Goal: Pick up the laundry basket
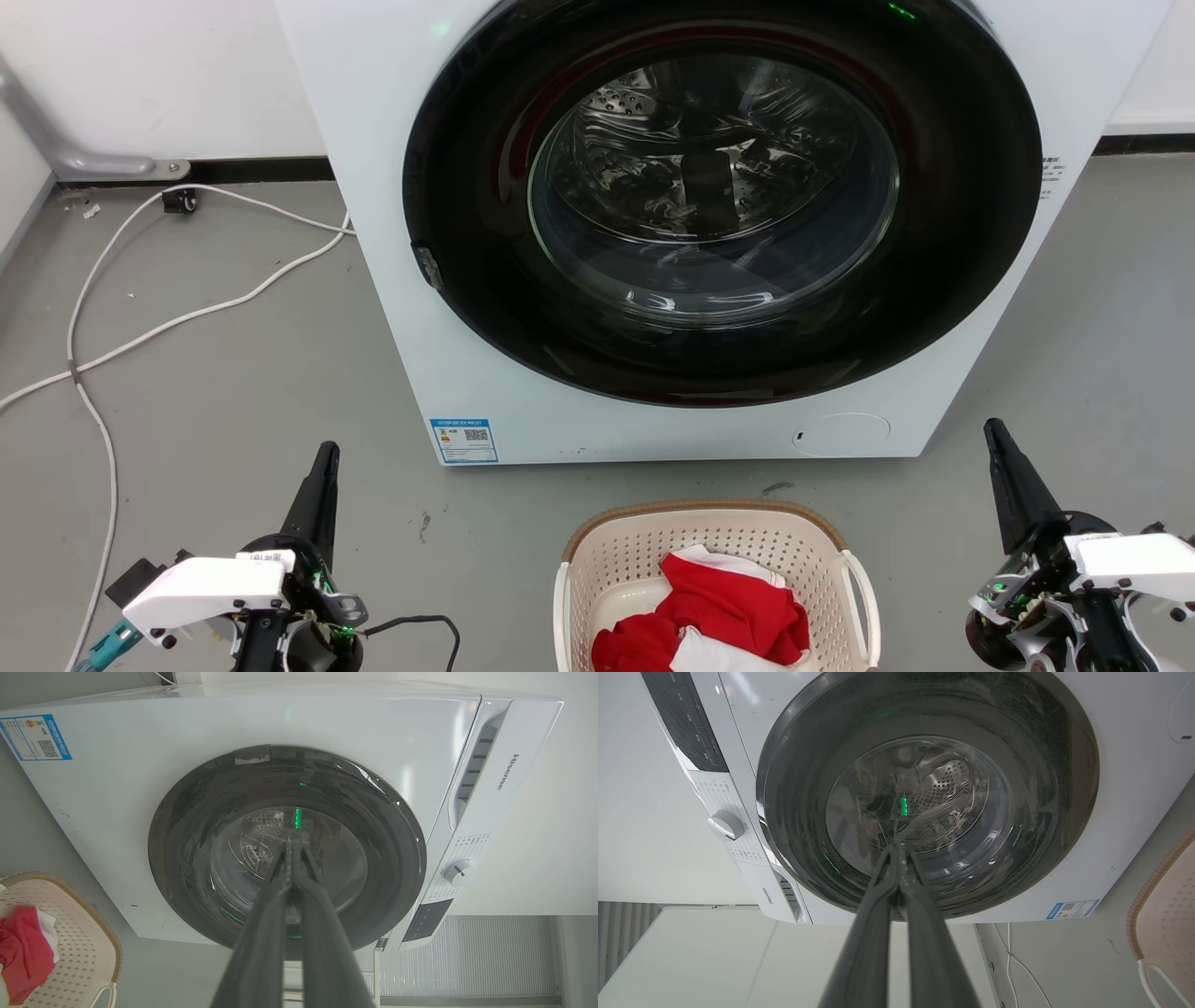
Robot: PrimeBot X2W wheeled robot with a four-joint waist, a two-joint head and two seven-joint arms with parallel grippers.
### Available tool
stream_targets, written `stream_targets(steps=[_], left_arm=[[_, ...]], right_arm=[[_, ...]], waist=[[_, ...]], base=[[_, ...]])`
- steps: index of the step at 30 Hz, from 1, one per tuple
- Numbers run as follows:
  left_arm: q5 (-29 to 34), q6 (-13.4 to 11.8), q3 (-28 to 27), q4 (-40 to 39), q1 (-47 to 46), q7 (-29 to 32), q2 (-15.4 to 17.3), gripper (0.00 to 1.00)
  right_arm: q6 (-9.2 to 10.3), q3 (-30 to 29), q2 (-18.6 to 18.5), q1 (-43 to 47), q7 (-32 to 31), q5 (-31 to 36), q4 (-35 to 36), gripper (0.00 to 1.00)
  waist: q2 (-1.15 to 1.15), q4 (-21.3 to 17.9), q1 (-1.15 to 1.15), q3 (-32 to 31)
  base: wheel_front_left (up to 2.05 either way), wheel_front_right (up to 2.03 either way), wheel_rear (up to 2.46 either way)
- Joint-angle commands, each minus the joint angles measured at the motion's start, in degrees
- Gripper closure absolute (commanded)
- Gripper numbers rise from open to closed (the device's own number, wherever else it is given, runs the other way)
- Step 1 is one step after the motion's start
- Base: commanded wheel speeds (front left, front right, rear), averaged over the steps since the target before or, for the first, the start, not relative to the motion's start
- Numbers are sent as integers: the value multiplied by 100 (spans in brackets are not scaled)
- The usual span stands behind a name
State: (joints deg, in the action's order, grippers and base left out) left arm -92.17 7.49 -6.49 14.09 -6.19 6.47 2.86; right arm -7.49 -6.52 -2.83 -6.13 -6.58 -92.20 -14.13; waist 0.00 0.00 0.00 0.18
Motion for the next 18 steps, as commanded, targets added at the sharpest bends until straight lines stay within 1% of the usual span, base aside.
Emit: stream_targets(steps=[1, 14, 15, 18], left_arm=[[2, 0, -6, -7, -11, 3, 7, 100], [2, 0, -5, -7, -11, 3, 7, 100], [0, 0, 1, 15, 8, -3, -3, 0], [0, -1, 16, 164, 136, -6, -27, 0]], right_arm=[[0, 3, -12, -28, 9, 0, 7, 100], [0, 3, -12, -28, 10, 0, 7, 100], [0, 0, 2, 9, 1, 1, -16, 0], [1, 4, 16, 148, 2, 1, -167, 0]], waist=[[0, 0, 0, 0], [0, 0, 0, 0], [0, 0, 0, 0], [0, 0, 0, 0]], base=[[0, 0, 0], [0, 0, 0], [0, 0, 0], [0, 0, 0]])
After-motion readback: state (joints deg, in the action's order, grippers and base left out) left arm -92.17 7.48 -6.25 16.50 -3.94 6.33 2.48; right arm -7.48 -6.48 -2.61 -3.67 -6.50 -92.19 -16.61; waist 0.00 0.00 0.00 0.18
